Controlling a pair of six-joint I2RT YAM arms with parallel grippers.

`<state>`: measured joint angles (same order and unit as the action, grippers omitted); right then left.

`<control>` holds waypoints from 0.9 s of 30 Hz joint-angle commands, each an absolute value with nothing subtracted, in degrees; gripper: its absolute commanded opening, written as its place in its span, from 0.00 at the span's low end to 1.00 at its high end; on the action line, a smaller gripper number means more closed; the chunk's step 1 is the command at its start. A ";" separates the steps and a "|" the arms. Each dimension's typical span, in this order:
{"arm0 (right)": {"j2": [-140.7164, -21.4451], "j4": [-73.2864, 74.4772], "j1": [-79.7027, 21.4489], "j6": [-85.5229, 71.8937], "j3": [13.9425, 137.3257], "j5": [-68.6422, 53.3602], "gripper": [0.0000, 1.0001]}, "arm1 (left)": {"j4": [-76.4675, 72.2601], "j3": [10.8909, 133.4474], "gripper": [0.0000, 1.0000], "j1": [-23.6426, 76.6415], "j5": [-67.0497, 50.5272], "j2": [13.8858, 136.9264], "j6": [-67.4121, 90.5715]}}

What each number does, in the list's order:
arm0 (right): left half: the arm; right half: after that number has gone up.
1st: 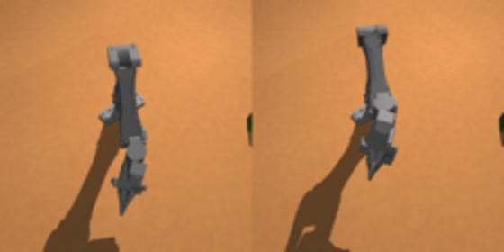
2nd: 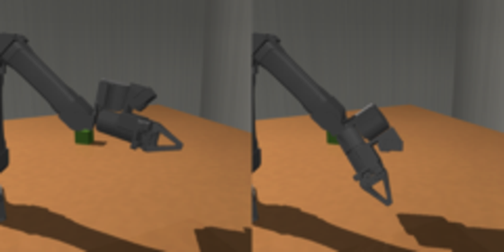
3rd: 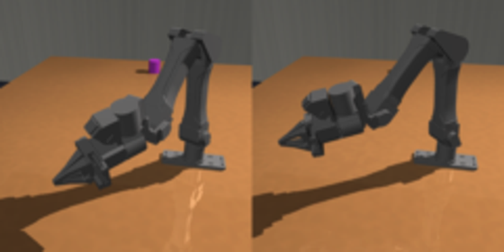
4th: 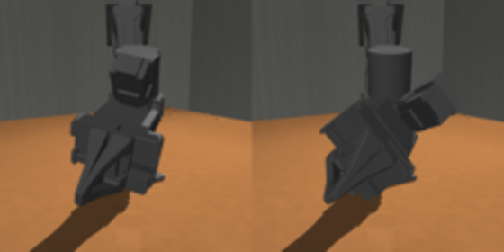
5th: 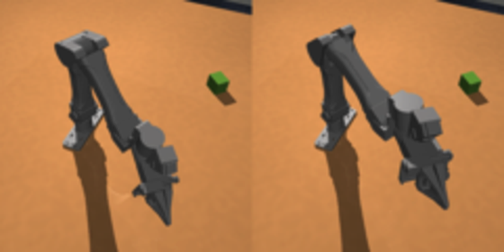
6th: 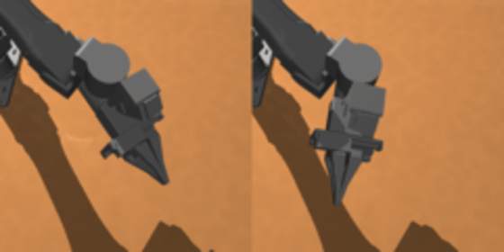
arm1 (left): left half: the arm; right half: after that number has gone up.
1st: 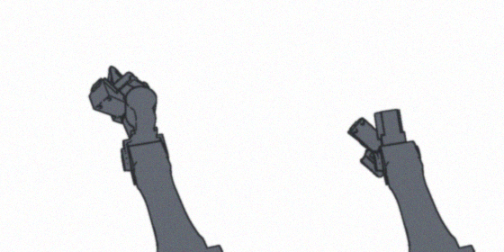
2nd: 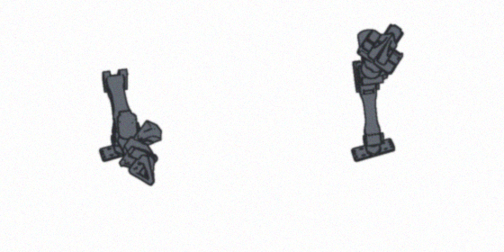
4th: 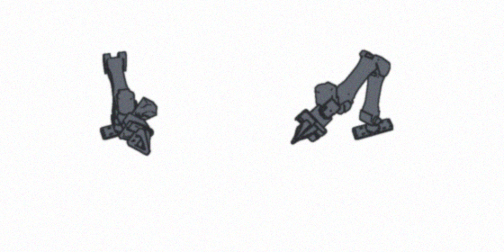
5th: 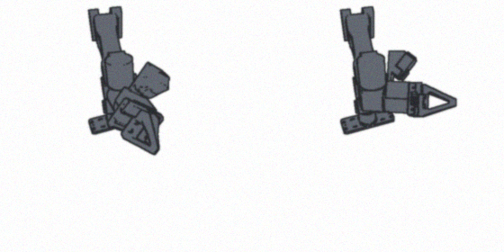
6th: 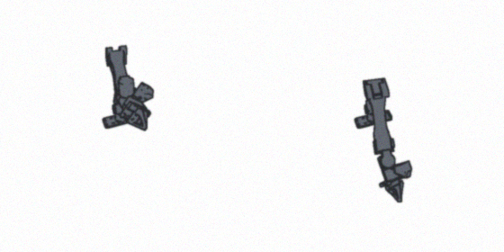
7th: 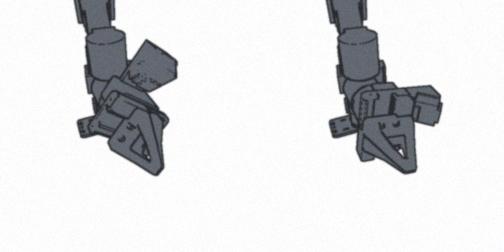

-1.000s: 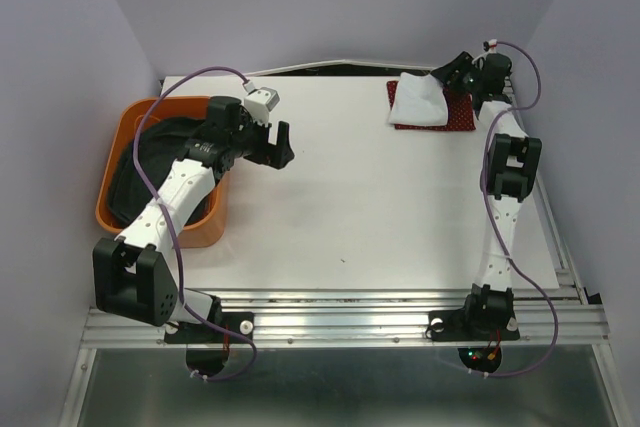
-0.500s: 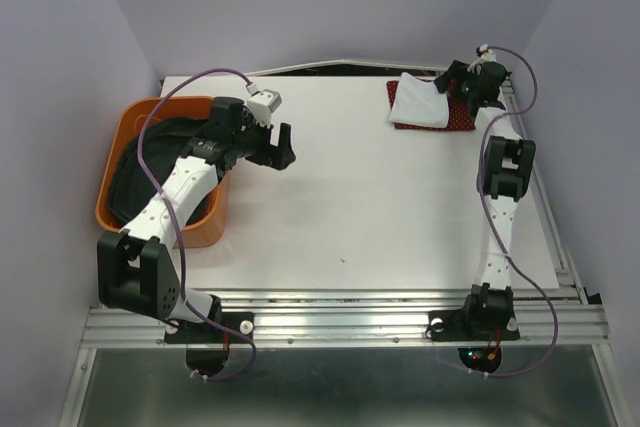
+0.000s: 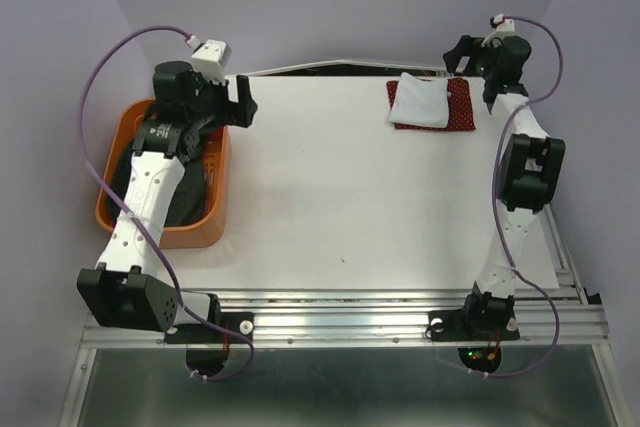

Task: Fold and stack the skirts
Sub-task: Neatly place the folded skirt to the corner, then grab the skirt from the pile

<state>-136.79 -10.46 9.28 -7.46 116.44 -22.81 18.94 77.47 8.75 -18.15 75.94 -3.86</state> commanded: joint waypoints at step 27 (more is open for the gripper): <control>-85.69 36.39 8.53 21.18 82.62 -45.97 1.00 | 43.16 108.90 0.91 -18.11 -9.50 108.80 -51.95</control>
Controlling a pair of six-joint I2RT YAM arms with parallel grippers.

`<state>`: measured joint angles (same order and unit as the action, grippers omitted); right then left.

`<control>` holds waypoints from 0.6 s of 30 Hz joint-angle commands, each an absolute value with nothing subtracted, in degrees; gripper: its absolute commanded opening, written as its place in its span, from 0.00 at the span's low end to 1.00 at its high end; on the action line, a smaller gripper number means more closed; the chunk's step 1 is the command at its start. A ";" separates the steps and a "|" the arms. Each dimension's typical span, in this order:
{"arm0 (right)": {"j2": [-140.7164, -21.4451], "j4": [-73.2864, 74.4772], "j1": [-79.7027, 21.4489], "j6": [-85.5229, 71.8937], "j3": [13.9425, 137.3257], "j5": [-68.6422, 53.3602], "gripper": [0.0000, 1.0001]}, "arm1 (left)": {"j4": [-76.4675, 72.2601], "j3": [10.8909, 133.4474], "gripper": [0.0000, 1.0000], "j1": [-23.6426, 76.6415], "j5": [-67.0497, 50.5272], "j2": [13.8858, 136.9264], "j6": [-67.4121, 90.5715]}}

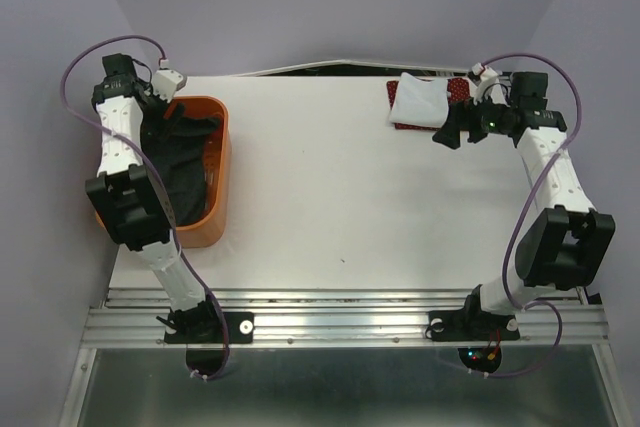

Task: Fold and stack the skirts
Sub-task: Grab the skirt from the pile

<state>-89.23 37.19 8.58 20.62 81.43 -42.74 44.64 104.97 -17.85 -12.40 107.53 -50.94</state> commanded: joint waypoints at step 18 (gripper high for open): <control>-88.59 36.21 8.53 19.95 83.85 -46.23 1.00 | 41.22 112.49 0.00 -17.84 -14.58 113.57 -46.41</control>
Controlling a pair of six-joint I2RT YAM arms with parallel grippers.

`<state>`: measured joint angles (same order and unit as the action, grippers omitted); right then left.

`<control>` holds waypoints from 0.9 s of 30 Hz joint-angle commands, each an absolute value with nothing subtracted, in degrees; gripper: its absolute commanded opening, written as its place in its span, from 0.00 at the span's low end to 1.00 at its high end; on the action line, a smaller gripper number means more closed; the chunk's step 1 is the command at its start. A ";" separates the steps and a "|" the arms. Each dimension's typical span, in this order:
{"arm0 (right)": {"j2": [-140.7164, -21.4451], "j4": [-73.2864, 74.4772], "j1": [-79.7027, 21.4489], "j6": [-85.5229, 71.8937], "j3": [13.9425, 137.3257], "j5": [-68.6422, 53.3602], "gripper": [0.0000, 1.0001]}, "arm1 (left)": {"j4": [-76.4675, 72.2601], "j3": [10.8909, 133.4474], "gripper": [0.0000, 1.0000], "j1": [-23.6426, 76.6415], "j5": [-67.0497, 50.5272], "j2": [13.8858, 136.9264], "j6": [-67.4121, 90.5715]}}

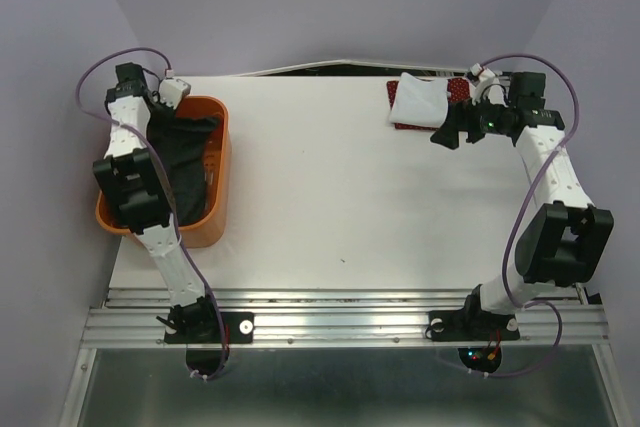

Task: Fold and stack the skirts
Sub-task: Grab the skirt from the pile, then move the skirt to the center of the board

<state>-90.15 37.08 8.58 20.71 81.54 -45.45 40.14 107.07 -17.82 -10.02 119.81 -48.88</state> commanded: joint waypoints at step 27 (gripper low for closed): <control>-80.77 33.75 8.53 12.30 85.17 -45.97 1.00 | 0.45 133.77 0.00 2.90 -52.11 82.08 9.21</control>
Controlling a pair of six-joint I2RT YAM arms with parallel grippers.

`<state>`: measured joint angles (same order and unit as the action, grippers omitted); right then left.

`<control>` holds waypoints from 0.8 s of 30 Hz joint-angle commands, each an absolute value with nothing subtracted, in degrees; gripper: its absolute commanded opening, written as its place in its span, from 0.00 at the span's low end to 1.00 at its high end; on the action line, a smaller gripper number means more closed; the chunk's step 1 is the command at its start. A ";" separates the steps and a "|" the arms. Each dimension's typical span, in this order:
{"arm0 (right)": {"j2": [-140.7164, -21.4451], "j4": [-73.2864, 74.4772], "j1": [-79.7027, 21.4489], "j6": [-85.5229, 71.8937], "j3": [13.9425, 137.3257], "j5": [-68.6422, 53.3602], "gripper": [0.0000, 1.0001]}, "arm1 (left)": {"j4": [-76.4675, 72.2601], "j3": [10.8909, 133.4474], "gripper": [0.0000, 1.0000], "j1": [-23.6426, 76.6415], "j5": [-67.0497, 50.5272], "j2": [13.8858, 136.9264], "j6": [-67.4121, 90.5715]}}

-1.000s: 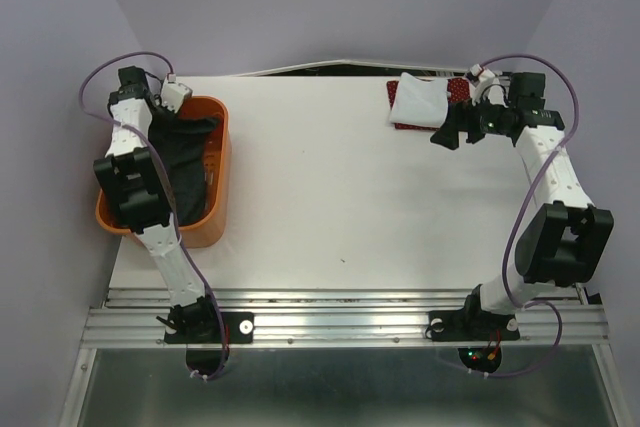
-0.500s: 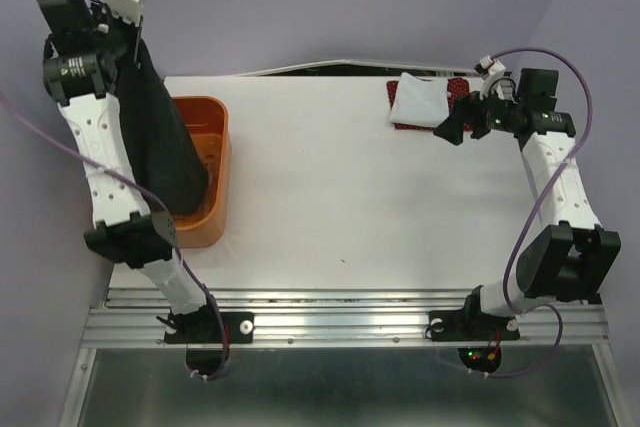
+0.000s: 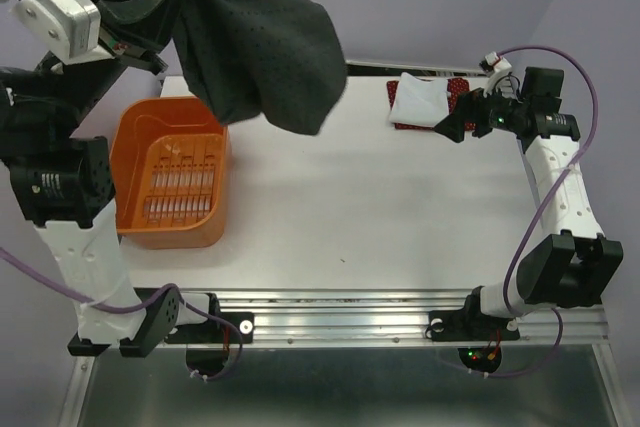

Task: Fold and stack the skirts
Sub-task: Move the skirt to the center of the board, then flatten the skirt out

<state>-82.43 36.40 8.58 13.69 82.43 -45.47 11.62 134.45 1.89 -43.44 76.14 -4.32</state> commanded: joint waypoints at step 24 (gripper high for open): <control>-80.24 46.72 4.23 33.78 65.92 -46.15 0.96 | 35.40 106.28 0.71 10.87 -31.38 97.32 -22.74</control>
